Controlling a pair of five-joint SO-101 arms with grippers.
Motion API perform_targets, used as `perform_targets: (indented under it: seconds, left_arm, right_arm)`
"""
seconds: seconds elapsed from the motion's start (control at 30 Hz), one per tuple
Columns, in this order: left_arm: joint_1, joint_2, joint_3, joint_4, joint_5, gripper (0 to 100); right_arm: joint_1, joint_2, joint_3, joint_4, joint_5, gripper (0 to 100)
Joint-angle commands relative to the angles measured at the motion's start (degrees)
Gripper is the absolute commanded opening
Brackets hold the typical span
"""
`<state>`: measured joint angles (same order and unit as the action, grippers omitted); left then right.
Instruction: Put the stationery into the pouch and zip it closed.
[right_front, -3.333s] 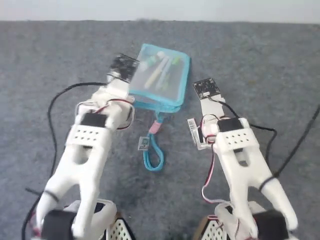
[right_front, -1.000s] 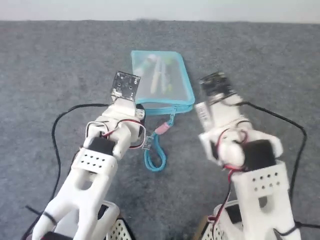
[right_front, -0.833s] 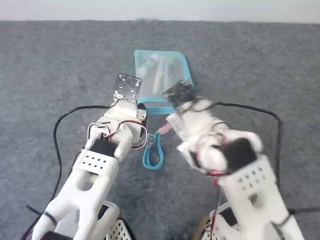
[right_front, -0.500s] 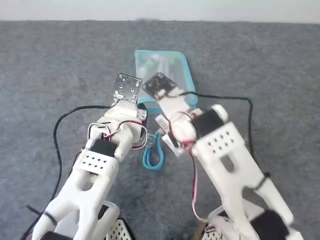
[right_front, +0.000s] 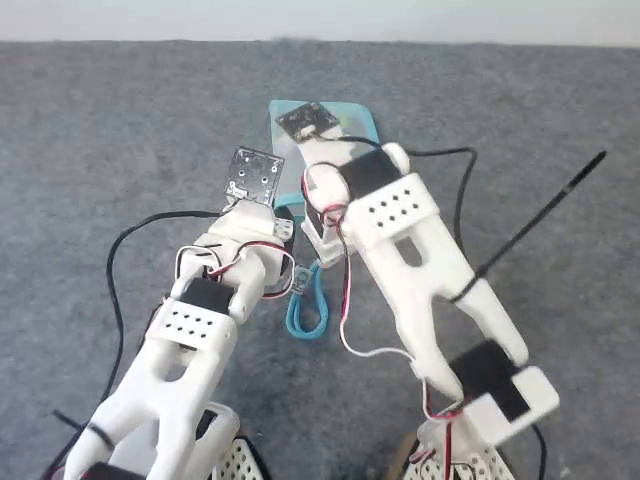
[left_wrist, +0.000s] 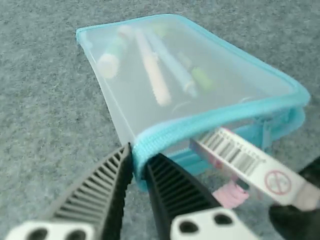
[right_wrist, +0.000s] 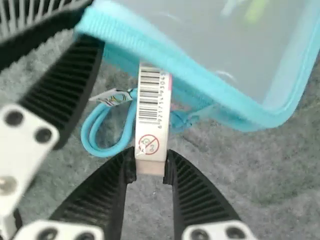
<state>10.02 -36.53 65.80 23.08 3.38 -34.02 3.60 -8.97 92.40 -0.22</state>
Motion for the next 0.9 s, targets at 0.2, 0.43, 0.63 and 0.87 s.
perform_targets:
  seconds: [0.2, 0.43, 0.63, 0.87]
  left_arm:
    - [0.8, -2.6, -0.7, -2.0, 0.7, 1]
    - [0.8, -2.6, -0.7, -2.0, 0.7, 1]
    - [0.8, -2.6, -0.7, -2.0, 0.7, 1]
    - [0.4, -2.6, 0.3, -2.2, 0.6, 1]
  right_arm:
    - [2.7, 4.1, -9.1, -2.1, -5.5, 0.7]
    - [3.4, 4.6, -9.1, -7.4, -5.6, 20.7]
    - [3.5, 4.5, -9.1, -11.1, -5.6, 22.3]
    - [6.8, 2.7, -8.5, -3.6, -2.2, 12.8]
